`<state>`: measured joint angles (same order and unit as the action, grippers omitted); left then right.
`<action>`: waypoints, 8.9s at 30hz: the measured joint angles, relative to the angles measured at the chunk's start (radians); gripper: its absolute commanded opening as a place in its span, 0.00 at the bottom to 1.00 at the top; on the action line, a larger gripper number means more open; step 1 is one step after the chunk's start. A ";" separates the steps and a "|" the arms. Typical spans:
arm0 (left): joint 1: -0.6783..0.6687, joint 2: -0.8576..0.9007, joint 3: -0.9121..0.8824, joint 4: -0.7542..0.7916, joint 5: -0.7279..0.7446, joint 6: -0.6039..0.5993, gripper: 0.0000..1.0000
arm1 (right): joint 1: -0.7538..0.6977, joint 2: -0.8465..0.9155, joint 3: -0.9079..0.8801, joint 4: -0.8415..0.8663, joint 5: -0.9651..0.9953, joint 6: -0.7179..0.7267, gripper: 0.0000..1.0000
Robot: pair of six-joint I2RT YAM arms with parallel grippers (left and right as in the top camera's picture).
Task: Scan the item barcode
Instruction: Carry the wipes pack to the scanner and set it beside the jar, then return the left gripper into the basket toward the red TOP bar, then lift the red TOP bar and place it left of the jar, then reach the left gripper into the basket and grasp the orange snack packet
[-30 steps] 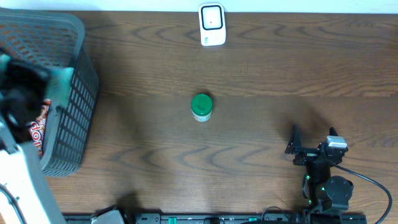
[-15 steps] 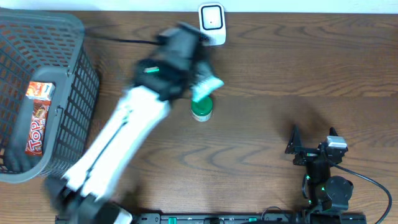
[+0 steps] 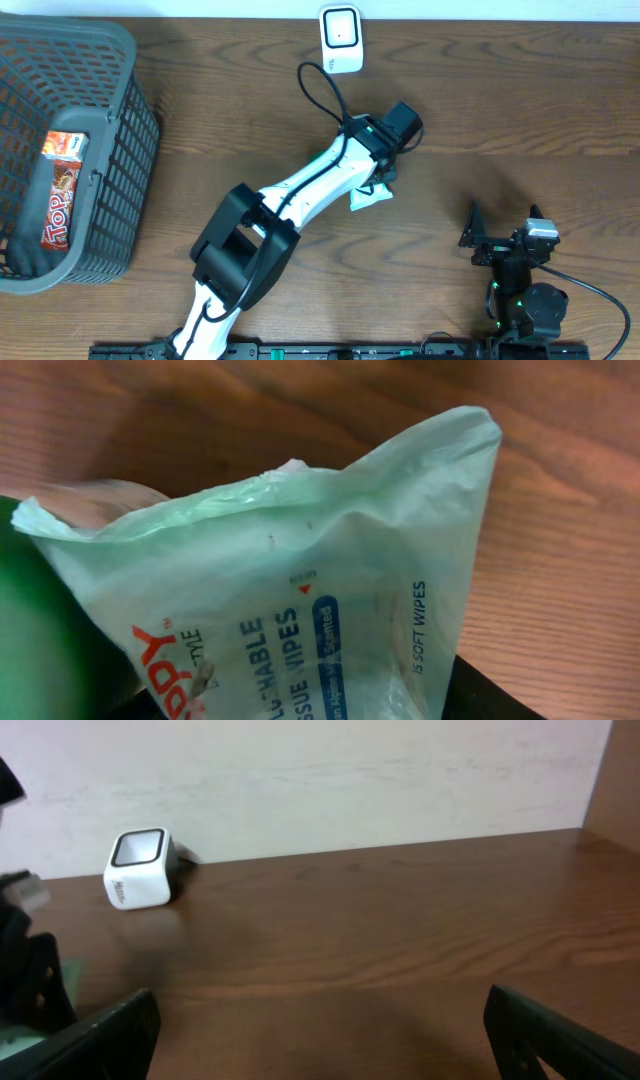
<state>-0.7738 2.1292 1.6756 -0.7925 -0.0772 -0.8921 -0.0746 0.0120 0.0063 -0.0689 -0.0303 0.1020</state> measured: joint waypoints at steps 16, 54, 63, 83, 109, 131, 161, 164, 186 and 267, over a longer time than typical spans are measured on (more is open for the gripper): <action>0.188 -0.239 0.439 -0.309 0.031 0.367 0.98 | 0.000 0.000 0.000 0.000 0.000 0.000 0.99; 1.383 -0.537 -0.470 0.181 -0.040 0.817 1.00 | 0.000 0.000 0.000 0.000 0.000 0.000 0.99; 1.447 -0.533 -0.496 0.282 -0.058 0.969 0.98 | 0.000 0.000 0.000 0.000 0.000 0.000 0.99; 1.455 -0.267 -0.488 0.336 -0.045 1.010 0.69 | 0.000 0.000 0.000 0.000 0.000 0.000 0.99; 1.460 -0.529 -0.202 -0.006 0.192 0.807 0.07 | 0.000 0.000 0.000 0.000 0.000 0.000 0.99; 0.642 -0.835 -0.204 -0.024 0.236 0.535 0.07 | 0.000 0.000 0.000 0.000 0.000 0.000 0.99; 0.509 -0.277 -0.192 -0.008 0.104 0.144 0.98 | 0.000 0.000 0.000 0.001 0.000 0.000 0.99; 0.590 -0.370 -0.061 -0.076 0.098 0.222 0.98 | 0.000 0.000 0.000 0.000 0.000 0.000 0.99; 1.297 -0.498 0.248 -0.320 0.026 0.410 0.98 | 0.000 0.000 0.000 0.000 0.000 0.000 0.99; 1.215 0.198 0.211 -0.039 -0.309 -0.051 0.55 | 0.000 0.000 0.000 0.000 0.000 0.000 0.99</action>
<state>0.4412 2.3268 1.8866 -0.8310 -0.3866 -0.9428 -0.0746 0.0120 0.0063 -0.0689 -0.0303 0.1020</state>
